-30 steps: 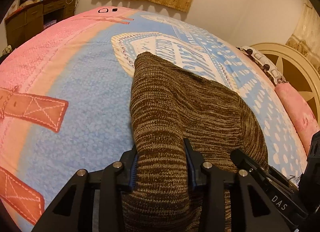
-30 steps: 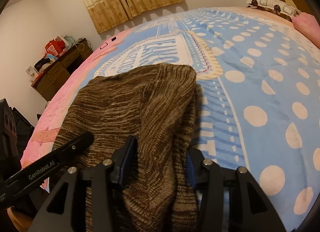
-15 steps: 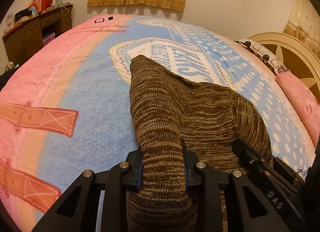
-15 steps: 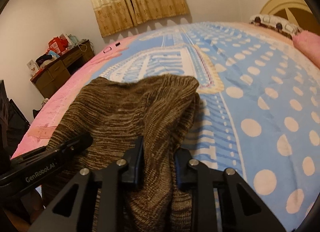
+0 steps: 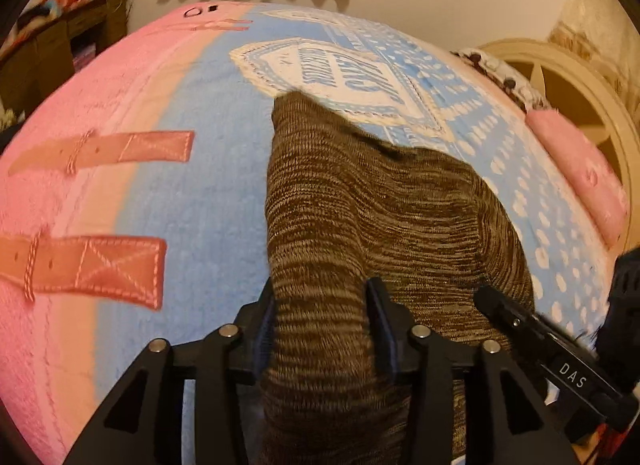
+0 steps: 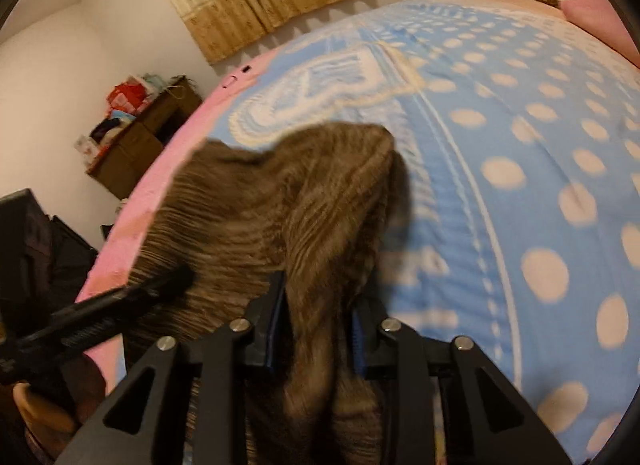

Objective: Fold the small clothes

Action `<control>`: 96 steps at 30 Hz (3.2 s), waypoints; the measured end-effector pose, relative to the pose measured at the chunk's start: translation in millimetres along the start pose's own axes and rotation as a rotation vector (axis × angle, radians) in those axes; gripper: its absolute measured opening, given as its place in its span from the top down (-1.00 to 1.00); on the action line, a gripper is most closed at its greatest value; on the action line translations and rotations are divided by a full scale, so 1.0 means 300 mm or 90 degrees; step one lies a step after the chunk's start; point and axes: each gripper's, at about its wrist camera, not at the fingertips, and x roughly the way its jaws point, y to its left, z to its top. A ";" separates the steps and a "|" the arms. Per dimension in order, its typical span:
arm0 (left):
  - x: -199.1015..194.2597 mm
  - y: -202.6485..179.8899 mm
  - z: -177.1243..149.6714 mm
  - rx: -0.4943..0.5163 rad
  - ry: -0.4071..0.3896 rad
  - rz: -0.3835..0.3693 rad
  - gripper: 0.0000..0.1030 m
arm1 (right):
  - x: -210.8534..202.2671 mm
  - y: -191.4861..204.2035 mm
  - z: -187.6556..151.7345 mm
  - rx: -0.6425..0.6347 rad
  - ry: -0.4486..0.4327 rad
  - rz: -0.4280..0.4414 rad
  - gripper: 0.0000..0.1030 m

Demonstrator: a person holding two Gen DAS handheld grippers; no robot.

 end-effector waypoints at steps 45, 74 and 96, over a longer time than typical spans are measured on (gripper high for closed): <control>-0.296 0.111 -0.044 0.024 -0.167 0.117 0.48 | -0.075 0.479 -0.028 -0.204 -0.119 -0.013 0.44; -0.406 0.433 -0.101 -0.106 -0.199 0.175 0.48 | 0.049 0.793 -0.079 -0.344 -0.093 0.070 0.44; -0.370 0.748 0.094 -0.167 -0.239 0.264 0.47 | 0.329 1.061 0.012 -0.426 -0.095 0.143 0.44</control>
